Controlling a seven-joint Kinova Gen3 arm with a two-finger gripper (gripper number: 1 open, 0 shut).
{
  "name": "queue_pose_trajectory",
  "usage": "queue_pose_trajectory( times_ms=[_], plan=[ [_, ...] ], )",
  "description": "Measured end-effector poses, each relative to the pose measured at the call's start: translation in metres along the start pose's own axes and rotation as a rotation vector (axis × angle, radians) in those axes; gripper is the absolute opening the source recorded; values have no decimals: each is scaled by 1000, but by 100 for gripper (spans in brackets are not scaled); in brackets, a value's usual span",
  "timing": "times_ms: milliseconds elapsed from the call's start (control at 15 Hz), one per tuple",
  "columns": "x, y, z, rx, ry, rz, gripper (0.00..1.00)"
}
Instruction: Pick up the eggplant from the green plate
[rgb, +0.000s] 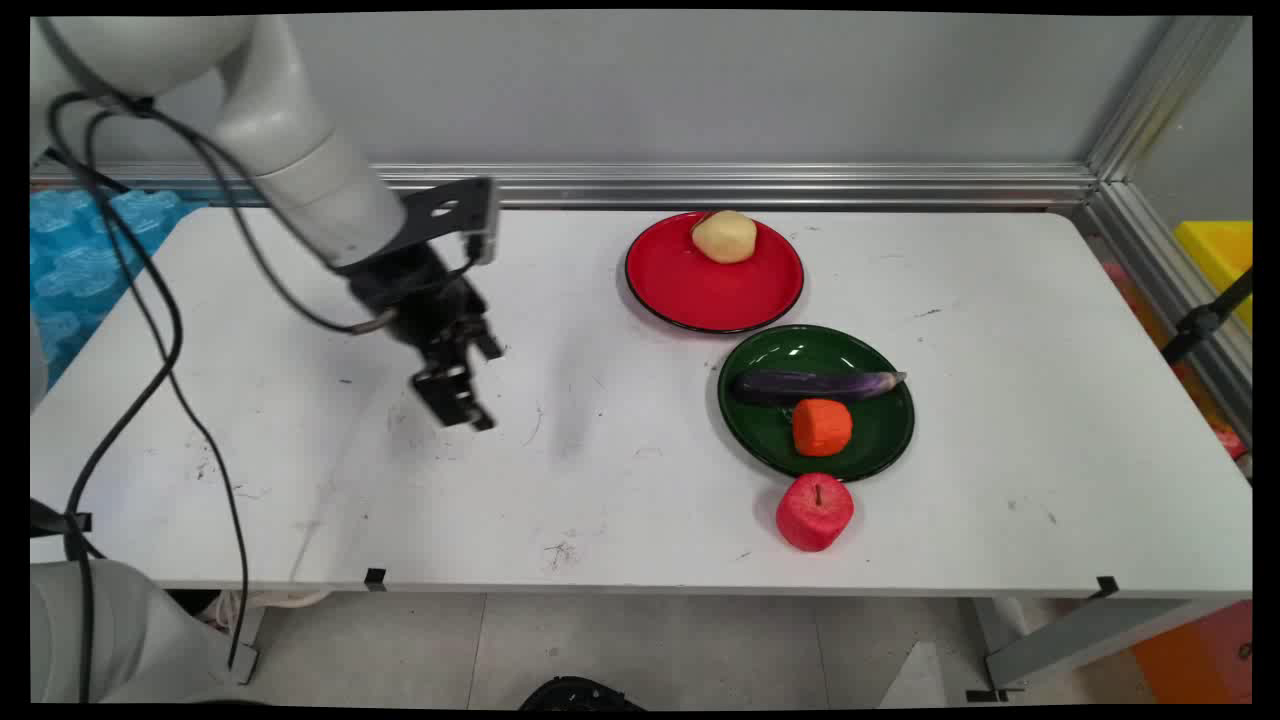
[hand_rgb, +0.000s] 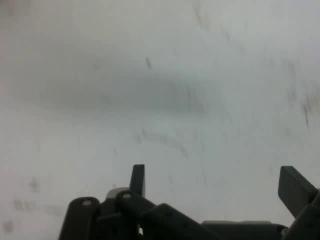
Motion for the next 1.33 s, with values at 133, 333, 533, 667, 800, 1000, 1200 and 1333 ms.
queue_pose_trajectory(
  times_ms=[133,333,533,667,800,1000,1200,1333],
  plan=[
    [23,-4,6,18,40,10,100],
    [57,-10,16,46,105,37,100],
    [84,-14,28,67,157,66,100],
    [104,-18,40,82,196,90,100],
    [119,-21,52,103,228,110,100],
    [138,-25,73,125,270,136,100],
    [152,-28,97,140,303,161,100],
    [158,-29,112,142,319,175,100]
  ],
)
